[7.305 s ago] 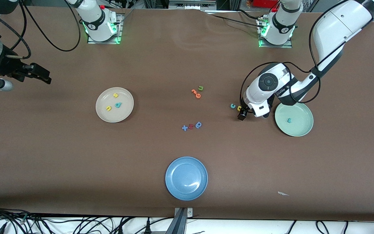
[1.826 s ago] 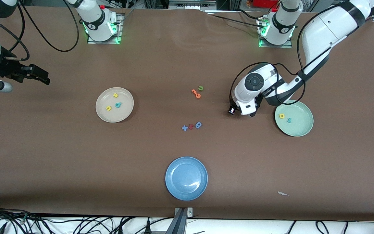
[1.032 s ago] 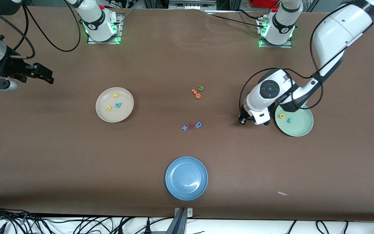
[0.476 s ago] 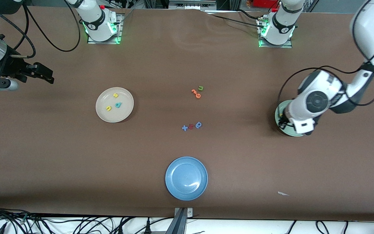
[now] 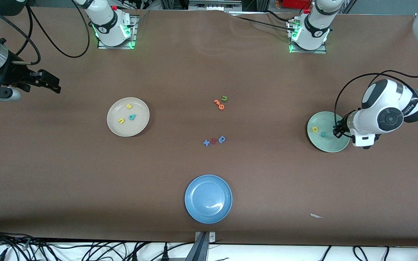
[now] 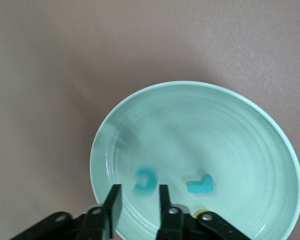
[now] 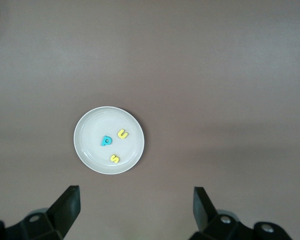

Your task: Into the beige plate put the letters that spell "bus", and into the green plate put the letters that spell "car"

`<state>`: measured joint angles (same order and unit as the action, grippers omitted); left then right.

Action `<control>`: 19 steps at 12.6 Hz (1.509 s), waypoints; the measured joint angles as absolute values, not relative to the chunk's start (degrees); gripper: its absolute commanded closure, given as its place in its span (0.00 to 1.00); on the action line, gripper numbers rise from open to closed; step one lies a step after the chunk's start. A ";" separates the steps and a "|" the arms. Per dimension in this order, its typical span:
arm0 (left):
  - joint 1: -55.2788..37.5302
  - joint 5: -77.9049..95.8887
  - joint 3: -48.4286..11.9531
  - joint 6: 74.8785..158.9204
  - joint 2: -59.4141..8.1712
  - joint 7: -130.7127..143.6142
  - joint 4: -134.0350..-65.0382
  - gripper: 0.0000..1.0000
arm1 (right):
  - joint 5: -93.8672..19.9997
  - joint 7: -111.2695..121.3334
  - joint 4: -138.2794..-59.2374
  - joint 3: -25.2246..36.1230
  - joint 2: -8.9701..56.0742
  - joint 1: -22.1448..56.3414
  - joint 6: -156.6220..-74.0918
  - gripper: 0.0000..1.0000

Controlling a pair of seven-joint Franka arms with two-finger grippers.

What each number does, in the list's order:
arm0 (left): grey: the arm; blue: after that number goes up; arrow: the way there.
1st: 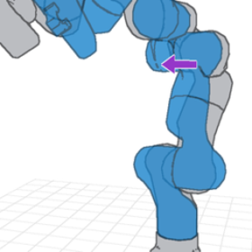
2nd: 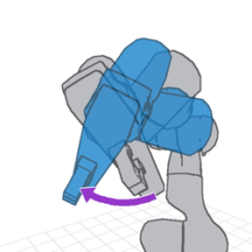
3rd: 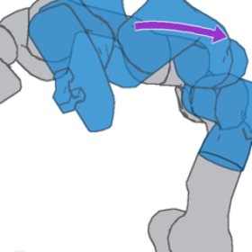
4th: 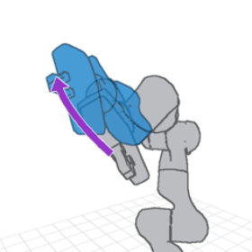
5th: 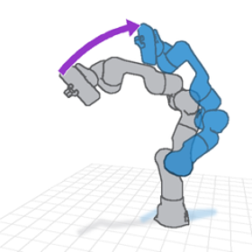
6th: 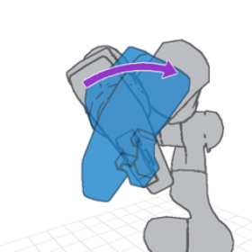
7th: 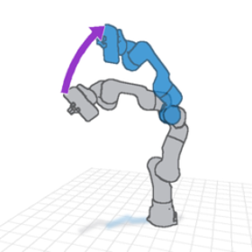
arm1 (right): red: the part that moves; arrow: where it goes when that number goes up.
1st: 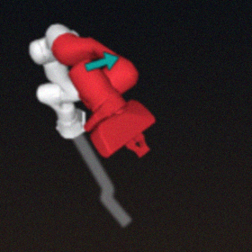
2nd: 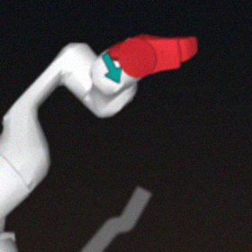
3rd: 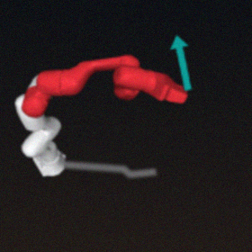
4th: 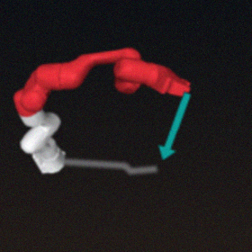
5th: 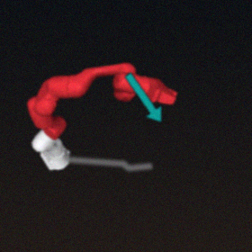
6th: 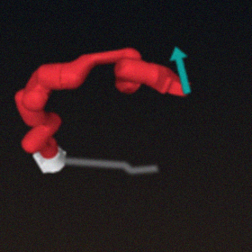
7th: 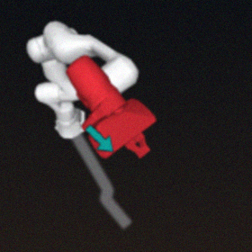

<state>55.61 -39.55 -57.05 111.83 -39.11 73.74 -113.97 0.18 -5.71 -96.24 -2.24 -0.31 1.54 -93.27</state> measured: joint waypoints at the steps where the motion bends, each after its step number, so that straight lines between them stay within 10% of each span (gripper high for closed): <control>1: 55.58 -39.55 -57.40 111.85 -39.07 73.43 -113.29 0.16 | 0.19 -5.71 -96.25 -2.24 -0.31 1.54 -93.27 0.00; 14: 50.45 -34.54 -64.88 85.74 -37.96 51.93 -78.65 0.01 | 0.25 -5.71 -96.21 -2.24 -0.31 1.55 -93.27 0.00; 19: 28.27 -29.33 -41.67 73.95 -37.34 35.18 -59.67 0.00 | 0.26 -5.71 -96.18 -2.24 -0.32 1.56 -93.27 0.00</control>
